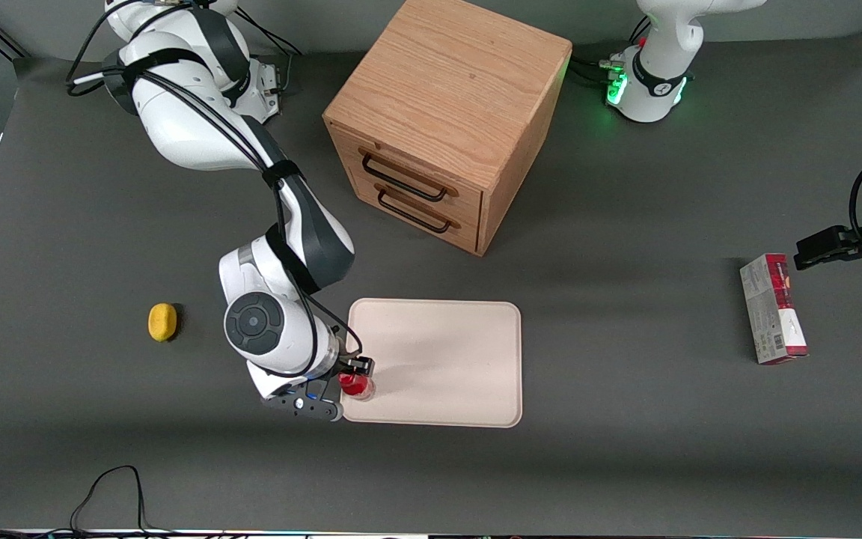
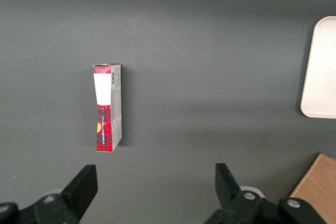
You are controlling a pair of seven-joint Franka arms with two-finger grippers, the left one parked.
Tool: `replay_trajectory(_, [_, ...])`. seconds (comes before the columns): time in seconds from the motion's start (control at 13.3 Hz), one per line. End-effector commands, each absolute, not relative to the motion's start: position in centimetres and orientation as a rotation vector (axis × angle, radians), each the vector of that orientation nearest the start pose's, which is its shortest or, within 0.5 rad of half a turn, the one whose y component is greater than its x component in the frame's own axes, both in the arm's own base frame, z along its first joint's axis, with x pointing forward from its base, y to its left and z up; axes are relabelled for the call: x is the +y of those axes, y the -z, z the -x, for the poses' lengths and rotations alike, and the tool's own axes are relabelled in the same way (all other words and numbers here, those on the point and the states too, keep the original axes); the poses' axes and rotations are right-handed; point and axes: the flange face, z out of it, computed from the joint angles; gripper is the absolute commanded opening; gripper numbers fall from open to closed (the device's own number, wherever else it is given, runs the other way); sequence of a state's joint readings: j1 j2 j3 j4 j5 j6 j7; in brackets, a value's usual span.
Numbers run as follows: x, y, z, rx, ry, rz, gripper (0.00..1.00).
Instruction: Place coke bottle on tray
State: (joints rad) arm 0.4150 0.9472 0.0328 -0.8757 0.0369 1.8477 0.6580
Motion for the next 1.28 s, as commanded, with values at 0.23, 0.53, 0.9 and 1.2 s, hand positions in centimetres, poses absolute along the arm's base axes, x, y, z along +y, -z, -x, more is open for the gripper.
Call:
replay_trajectory(0.23, [33.8,-33.6,-71.4,0.371,0.016,3.057,1.00])
replay_trajectory(0.53, [31.6,-36.4,-70.9,0.198,-0.026,3.091,1.00])
replay_trajectory(0.9, [18.4,-44.5,-64.3,0.007,-0.124,3.110,1.00])
replay_trajectory(1.2, [10.2,-51.3,-55.8,-0.088,-0.084,3.110,1.00])
